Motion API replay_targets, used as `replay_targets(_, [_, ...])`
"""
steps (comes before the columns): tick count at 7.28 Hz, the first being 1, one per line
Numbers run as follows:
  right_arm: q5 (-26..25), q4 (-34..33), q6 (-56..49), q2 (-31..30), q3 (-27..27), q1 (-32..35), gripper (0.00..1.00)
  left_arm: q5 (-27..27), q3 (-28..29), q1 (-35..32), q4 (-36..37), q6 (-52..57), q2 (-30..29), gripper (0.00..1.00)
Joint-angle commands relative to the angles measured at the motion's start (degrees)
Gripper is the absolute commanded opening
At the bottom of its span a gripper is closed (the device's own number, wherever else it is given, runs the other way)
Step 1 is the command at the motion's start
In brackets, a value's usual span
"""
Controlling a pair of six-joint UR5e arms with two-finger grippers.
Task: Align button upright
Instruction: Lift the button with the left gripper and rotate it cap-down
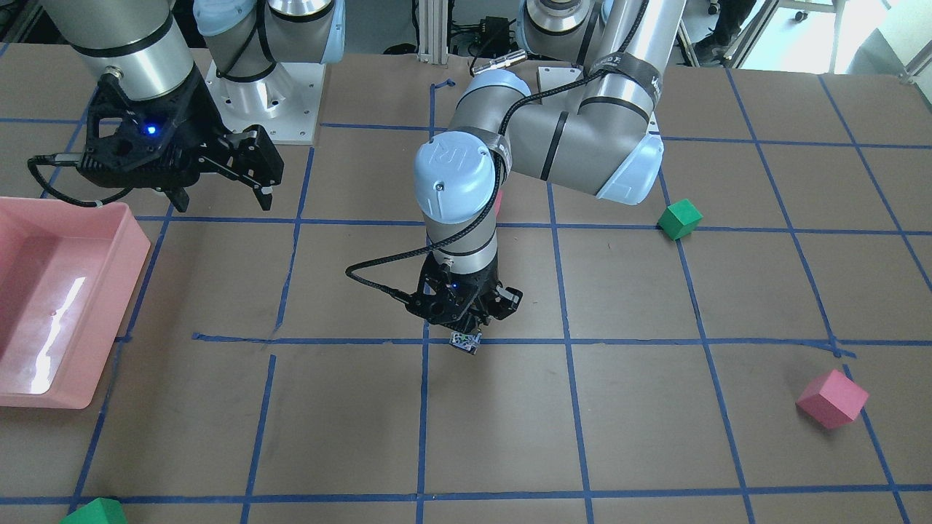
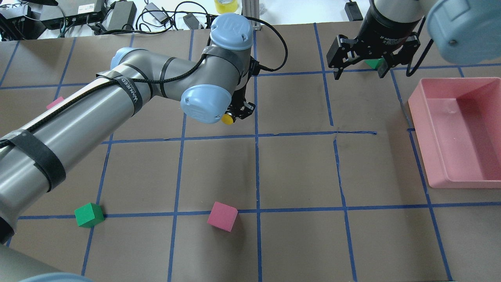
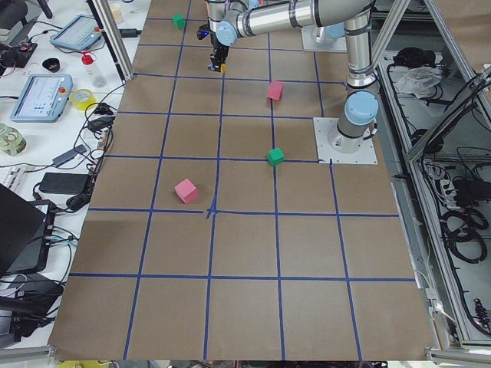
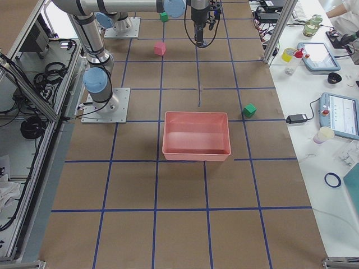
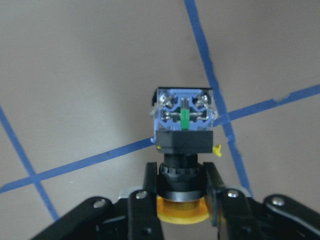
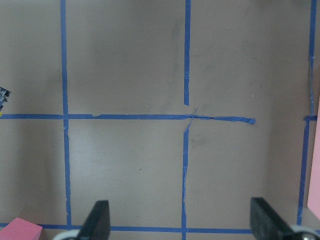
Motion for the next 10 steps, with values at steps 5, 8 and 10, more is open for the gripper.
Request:
replay_targets(5, [0.00, 0.07, 0.00, 0.00, 0.00, -0.09, 1.00, 8.30, 10.96, 0.09, -26.15, 21.29, -2.21, 0.00])
replay_targets(8, [0.00, 0.07, -0.09, 0.00, 0.00, -0.09, 1.00, 14.06, 13.30, 0.09, -37.03, 21.73, -4.14, 0.00])
replay_targets(10, [0.00, 0.07, -0.09, 0.00, 0.00, -0.09, 1.00, 19.43, 13.64, 0.09, -37.67, 25.75, -8.17, 0.00])
